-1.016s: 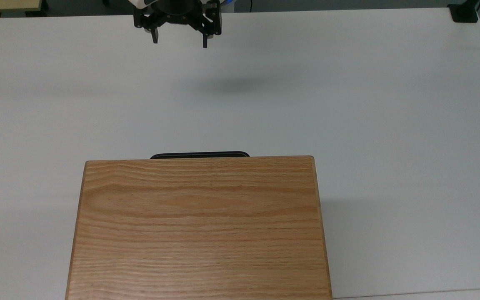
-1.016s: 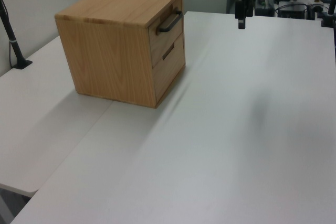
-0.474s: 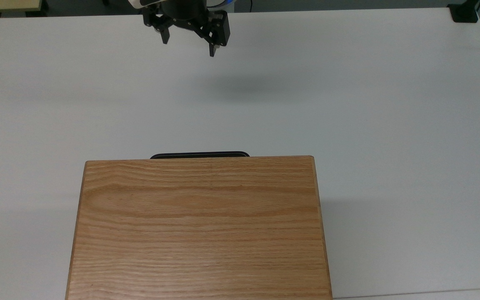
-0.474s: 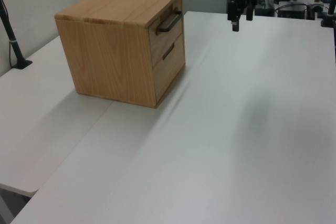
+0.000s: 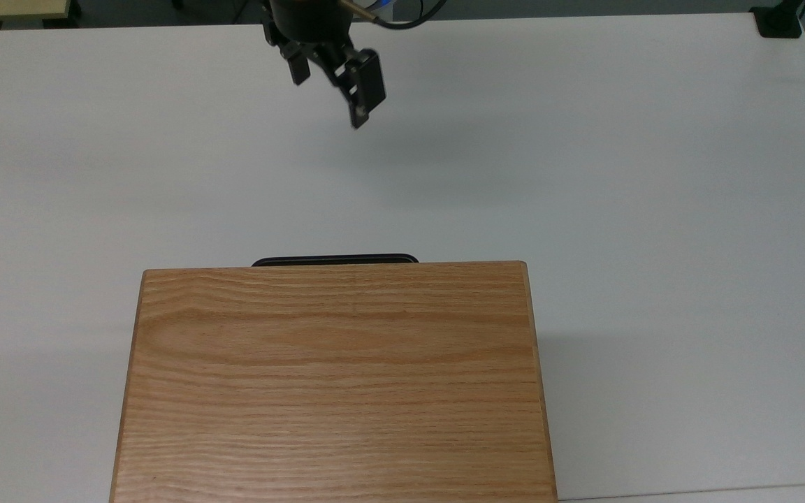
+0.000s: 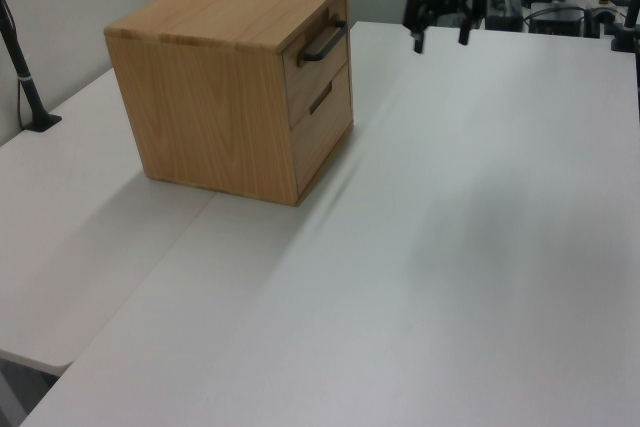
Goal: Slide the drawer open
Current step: 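Rotate the gripper and lower it toward the upper drawer's black handle, then close the gripper on the black handle of the upper drawer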
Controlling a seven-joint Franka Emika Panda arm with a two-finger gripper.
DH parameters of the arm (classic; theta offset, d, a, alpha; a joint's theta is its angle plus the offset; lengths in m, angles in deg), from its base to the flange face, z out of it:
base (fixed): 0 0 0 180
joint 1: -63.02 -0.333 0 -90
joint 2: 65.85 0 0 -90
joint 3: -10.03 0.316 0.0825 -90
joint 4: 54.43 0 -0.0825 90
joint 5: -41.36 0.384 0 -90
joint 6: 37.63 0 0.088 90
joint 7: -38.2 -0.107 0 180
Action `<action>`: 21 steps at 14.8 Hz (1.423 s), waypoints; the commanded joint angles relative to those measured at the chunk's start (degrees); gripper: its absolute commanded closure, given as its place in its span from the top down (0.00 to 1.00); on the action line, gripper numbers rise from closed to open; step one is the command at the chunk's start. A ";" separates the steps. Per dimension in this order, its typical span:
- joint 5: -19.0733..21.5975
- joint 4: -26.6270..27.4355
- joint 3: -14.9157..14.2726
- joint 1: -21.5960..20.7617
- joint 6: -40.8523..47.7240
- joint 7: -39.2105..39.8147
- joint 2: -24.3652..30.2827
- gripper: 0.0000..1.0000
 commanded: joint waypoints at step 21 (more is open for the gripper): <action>3.39 -0.35 -6.72 -7.53 -43.94 -26.99 -11.61 0.56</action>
